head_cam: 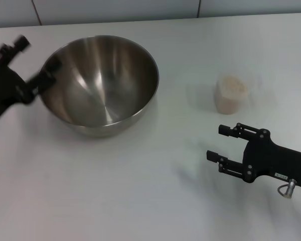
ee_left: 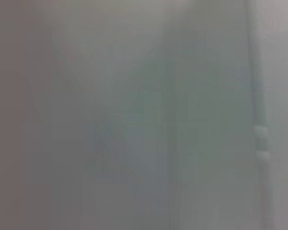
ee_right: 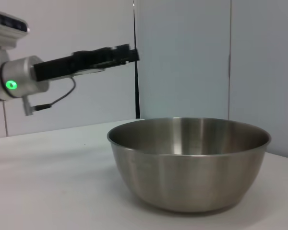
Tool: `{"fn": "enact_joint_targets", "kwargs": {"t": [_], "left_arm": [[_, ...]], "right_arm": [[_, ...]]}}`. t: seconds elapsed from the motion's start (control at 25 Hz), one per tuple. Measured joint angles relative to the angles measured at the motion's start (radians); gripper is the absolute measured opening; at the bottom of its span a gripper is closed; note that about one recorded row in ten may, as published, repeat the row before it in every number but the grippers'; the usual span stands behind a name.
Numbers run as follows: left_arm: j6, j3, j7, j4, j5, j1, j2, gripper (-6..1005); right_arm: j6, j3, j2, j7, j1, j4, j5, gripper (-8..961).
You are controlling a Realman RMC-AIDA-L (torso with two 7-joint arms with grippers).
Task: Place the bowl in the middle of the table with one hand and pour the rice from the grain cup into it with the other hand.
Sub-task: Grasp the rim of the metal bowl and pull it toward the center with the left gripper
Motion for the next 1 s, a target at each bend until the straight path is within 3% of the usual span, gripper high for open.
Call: {"fn": "enact_joint_targets", "kwargs": {"t": [0.2,0.44,0.72,0.84,0.92,1.0], "left_arm": [[-0.135,-0.085,-0.012,-0.008,-0.008,-0.05,0.001,870],[-0.265,-0.089,-0.041,0.001,-0.009,-0.096,0.001,870],[-0.302,-0.089,-0.051,0.007,-0.011,-0.111,0.003,870],[-0.328,-0.079,-0.103,0.031,-0.005,-0.113,0.003,869],[-0.405,-0.008,-0.303,0.131,0.024,-0.111,0.005,869],[-0.433,0.033,-0.385,0.18,0.035,-0.106,0.006,869]], "right_arm": [[-0.002,0.002,0.0,0.0,0.0,0.0,0.0,678],[-0.005,0.005,0.0,-0.018,0.0,0.006,0.001,678],[-0.001,0.006,0.001,-0.025,0.003,0.014,0.002,677],[0.001,0.006,0.0,-0.026,0.003,0.014,0.002,677],[0.001,0.006,0.0,-0.026,0.003,0.014,0.002,677],[0.002,0.006,0.0,-0.026,0.003,0.014,0.002,677]]}}
